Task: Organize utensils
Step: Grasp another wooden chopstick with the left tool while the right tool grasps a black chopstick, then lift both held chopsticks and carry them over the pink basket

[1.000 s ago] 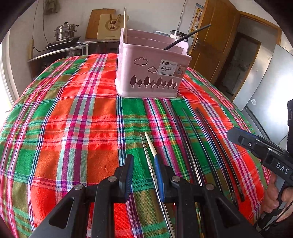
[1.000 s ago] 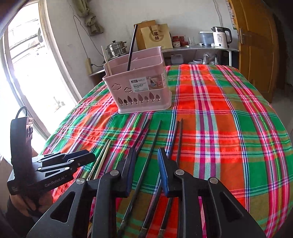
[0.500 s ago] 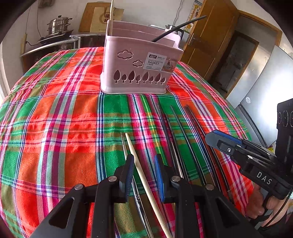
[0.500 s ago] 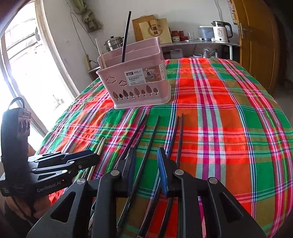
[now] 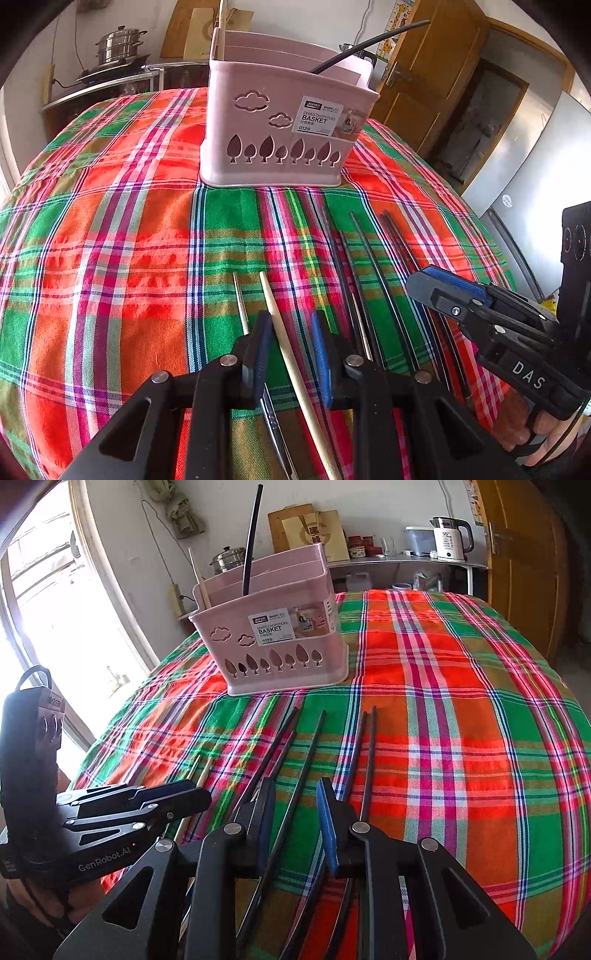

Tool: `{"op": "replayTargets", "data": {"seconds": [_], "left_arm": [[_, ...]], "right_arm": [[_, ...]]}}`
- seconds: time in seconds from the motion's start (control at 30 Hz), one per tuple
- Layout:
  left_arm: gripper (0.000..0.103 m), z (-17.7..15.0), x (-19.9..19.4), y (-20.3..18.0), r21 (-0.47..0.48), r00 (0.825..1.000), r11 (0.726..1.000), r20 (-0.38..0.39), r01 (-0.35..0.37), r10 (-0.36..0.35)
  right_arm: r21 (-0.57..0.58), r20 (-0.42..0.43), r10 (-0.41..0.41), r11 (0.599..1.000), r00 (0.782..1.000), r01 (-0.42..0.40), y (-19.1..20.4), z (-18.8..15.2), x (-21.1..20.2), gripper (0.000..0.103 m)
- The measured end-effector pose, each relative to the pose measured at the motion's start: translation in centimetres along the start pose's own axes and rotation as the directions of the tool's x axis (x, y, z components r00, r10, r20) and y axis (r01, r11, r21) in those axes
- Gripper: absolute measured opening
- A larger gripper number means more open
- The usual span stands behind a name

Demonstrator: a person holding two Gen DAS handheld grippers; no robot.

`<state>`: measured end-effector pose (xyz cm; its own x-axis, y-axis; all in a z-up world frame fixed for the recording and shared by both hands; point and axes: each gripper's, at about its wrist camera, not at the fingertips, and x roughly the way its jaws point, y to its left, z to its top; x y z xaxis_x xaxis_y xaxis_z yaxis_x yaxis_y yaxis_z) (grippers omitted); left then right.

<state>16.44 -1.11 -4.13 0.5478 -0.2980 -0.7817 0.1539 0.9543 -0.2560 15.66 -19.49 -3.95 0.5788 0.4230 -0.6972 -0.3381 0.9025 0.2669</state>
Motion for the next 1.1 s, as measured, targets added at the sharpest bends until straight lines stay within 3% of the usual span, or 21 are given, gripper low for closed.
{"op": "replayTargets", "data": {"seconds": [0.2, 0.47, 0.57, 0.67, 0.83, 1.1], "left_arm": [[0.008, 0.6, 0.5, 0.5, -0.003, 1.0, 1.0, 0.007, -0.027, 0.027], [0.007, 0.9, 0.9, 0.2, 0.034, 0.999, 0.998, 0.011, -0.044, 0.044], [0.007, 1.0, 1.0, -0.2, 0.058, 0.998, 0.996, 0.009, -0.061, 0.061], [0.007, 1.1, 1.0, -0.2, 0.06, 0.998, 0.996, 0.004, -0.064, 0.064], [0.006, 1.3, 0.5, 0.3, 0.016, 1.0, 1.0, -0.004, -0.019, 0.019], [0.006, 2.5, -3.3, -0.7, 0.025, 0.997, 0.999, 0.073, 0.027, -0.028]], "right_arm": [[-0.021, -0.049, -0.035, 0.999, 0.998, 0.034, 0.2, 0.8, 2.1, 0.02], [-0.078, -0.088, -0.098, 0.993, 0.991, 0.091, 1.0, 1.5, 3.8, 0.018], [-0.098, -0.094, -0.127, 0.988, 0.988, 0.117, 1.1, 1.8, 4.1, 0.009], [-0.092, -0.098, -0.118, 0.99, 0.988, 0.109, 1.0, 1.9, 4.1, 0.007], [-0.075, -0.064, -0.095, 0.993, 0.993, 0.09, 1.2, 2.1, 2.5, 0.006], [-0.069, 0.042, -0.048, 0.996, 0.998, 0.05, 2.1, 3.5, -1.8, 0.006]]}}
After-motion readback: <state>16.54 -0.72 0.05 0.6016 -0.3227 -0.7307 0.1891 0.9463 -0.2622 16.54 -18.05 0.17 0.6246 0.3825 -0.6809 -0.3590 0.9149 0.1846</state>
